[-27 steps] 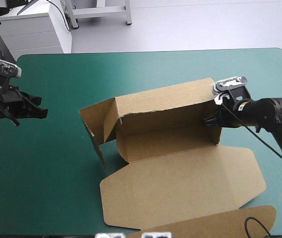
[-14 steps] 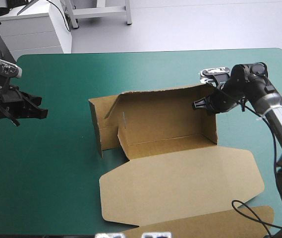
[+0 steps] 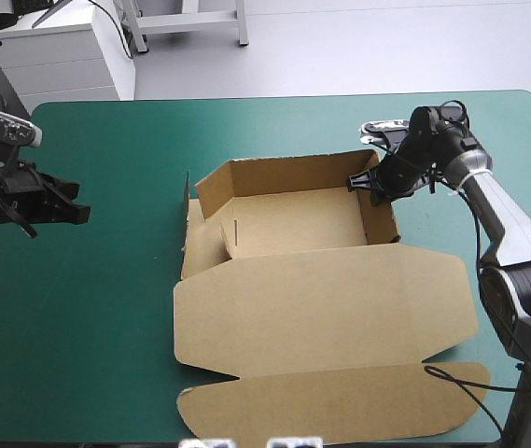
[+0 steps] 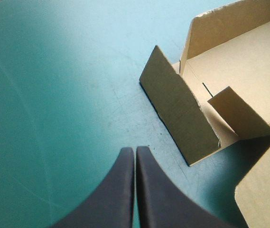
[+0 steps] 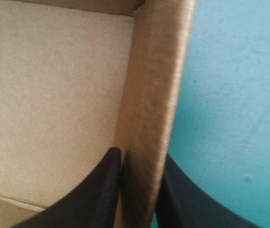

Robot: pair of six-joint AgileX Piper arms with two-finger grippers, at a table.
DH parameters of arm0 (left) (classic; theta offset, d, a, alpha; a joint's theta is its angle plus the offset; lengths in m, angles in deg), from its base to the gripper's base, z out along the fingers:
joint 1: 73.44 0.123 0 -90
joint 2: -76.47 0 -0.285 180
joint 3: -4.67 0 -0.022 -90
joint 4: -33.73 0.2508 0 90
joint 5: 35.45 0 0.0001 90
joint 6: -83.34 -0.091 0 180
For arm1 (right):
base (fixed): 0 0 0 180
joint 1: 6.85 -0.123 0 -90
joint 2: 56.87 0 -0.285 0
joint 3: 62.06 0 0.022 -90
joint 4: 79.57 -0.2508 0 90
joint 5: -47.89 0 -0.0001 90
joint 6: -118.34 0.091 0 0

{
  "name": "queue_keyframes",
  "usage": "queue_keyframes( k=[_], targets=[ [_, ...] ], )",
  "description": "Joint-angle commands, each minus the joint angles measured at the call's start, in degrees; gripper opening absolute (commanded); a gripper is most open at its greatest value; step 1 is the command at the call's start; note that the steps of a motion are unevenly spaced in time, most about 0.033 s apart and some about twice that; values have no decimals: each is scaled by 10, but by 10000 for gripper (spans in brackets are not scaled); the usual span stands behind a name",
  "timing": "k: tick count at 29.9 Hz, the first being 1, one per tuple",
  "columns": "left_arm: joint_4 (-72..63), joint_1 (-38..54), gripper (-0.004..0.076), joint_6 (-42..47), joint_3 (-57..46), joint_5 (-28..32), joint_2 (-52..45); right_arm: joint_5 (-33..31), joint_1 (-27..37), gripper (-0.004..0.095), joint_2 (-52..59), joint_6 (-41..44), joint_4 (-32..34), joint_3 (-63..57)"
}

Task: Fold the box

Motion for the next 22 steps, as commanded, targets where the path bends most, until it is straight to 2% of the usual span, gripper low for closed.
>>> queue_keyframes(
  k=[1,3,5,11,15,22],
  targets=[
    [-24,0,-8,1,17,24,-12,2,0,401,38,-20,-8,16],
    [-23,0,-8,1,17,24,-12,-5,0,488,43,-20,-3,28],
    [-23,0,-8,1,17,24,-12,-25,0,519,47,-20,-3,47],
    [0,0,-8,-1,17,19,-12,-41,0,519,69,0,2,94],
    [16,0,-8,-1,17,15,-12,-41,0,519,78,11,28,91],
    [15,0,-8,-1,17,14,-12,-41,0,519,62,22,26,62]
  ],
)
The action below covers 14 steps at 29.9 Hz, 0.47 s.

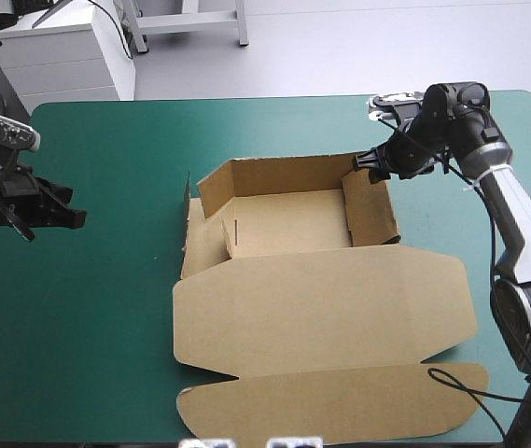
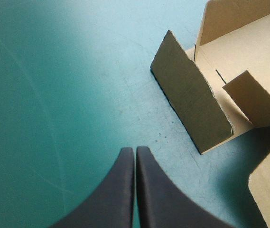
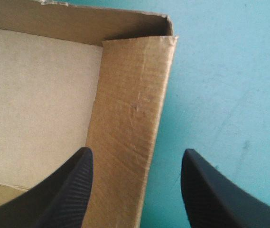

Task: Fold the box

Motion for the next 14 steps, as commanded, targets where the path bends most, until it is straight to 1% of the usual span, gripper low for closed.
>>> queue_keyframes(
  k=[1,5,9,12,14],
  targets=[
    [-17,0,-8,-1,17,20,-12,-3,2,519,16,4,3,-6],
    [-17,0,-8,0,17,19,-12,-3,2,519,-2,8,-3,-29],
    [-20,0,-8,1,17,19,-12,-3,2,518,-25,8,-24,-42],
    [-29,0,-8,1,17,19,-12,-3,2,503,-41,9,-45,-42],
    [-30,0,-8,1,17,20,-12,-3,2,462,-47,9,-66,-42]
  ],
)
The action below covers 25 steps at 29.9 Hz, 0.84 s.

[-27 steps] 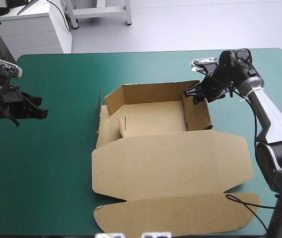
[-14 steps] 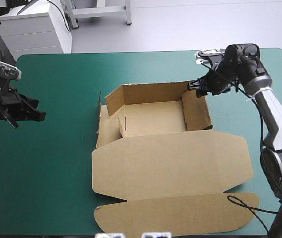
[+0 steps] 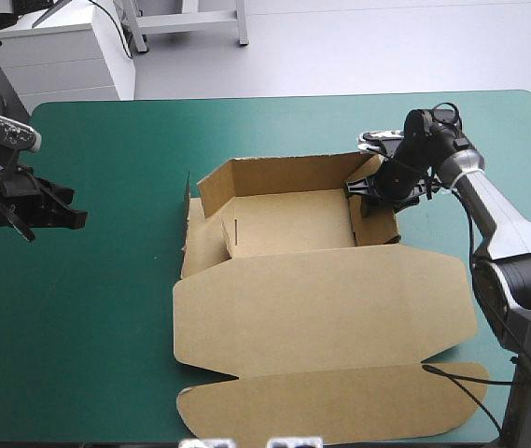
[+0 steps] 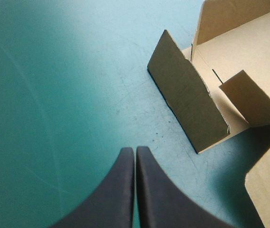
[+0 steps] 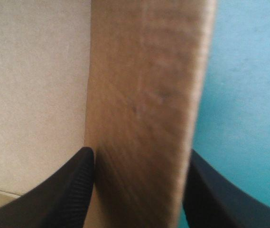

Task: Fold the box

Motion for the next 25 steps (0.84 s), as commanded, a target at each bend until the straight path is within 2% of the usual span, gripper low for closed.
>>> queue_keyframes(
  k=[1,7,8,17,25],
  targets=[
    [-25,0,-8,1,17,24,-12,-7,2,429,24,-1,-35,13],
    [-25,0,-8,1,17,24,-12,-7,2,17,23,-11,-41,13],
    [-25,0,-8,3,17,24,-12,-7,2,-16,23,-11,-41,13],
    [-25,0,-8,6,17,15,-12,-7,5,-19,86,-42,-38,13],
    [-16,0,-8,6,17,17,-12,-7,44,-19,193,-58,-40,13]
  ],
)
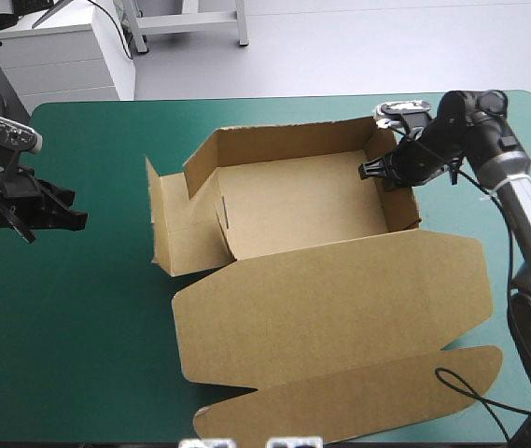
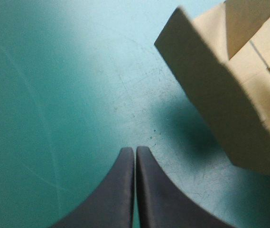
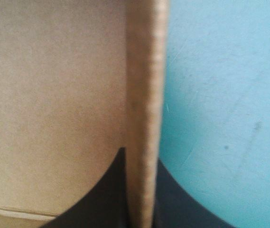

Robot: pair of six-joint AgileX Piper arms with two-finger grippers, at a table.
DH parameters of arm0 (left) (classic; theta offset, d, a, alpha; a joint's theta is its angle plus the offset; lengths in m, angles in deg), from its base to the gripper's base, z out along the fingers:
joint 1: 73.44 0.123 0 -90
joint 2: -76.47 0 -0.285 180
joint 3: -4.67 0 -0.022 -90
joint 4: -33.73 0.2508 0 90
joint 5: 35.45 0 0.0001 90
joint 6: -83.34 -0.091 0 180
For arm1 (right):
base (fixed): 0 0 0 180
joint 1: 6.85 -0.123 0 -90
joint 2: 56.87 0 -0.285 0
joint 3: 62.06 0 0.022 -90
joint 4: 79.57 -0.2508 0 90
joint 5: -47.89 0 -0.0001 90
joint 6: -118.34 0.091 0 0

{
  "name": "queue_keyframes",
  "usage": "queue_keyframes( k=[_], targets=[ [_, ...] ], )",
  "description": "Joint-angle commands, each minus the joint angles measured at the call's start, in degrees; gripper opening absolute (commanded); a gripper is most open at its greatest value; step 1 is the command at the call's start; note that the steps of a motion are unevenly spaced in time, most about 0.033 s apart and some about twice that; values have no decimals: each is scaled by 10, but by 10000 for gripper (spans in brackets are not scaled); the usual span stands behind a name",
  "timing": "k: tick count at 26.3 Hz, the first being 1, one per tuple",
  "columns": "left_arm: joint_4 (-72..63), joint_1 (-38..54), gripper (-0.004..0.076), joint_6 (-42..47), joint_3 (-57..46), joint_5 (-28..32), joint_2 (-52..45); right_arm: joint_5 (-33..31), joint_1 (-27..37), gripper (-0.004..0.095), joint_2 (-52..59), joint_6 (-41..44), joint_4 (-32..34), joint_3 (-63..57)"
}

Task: Fold the box

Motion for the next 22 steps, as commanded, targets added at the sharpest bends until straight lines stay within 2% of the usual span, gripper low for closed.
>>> queue_keyframes(
  k=[1,6,11,14,17,18,19,20,21,22],
  targets=[
    [-10,0,-8,6,17,27,-12,-6,23,-19,80,-11,-27,17],
    [55,0,-8,36,16,49,-10,-6,41,-19,142,-23,-28,17],
    [75,0,-8,59,-25,123,6,-6,45,-19,182,-25,-42,16],
    [41,0,-8,56,-78,159,24,-6,45,-19,193,-25,-47,16],
    [-33,0,-8,25,-135,211,47,-6,45,-19,198,-25,-51,16],
    [-126,0,-8,4,-164,244,64,-6,45,-19,198,-25,-61,16],
    [-171,0,-8,-9,-173,251,70,-6,45,-19,198,-25,-64,16],
    [-284,0,-8,-67,-189,242,87,-6,45,-19,198,-26,-72,15],
    [-321,0,-8,-102,-190,229,95,-6,45,-19,198,-28,-74,15],
    [-391,0,-8,-160,-190,189,111,-6,45,-19,198,-28,-74,15]
  ],
)
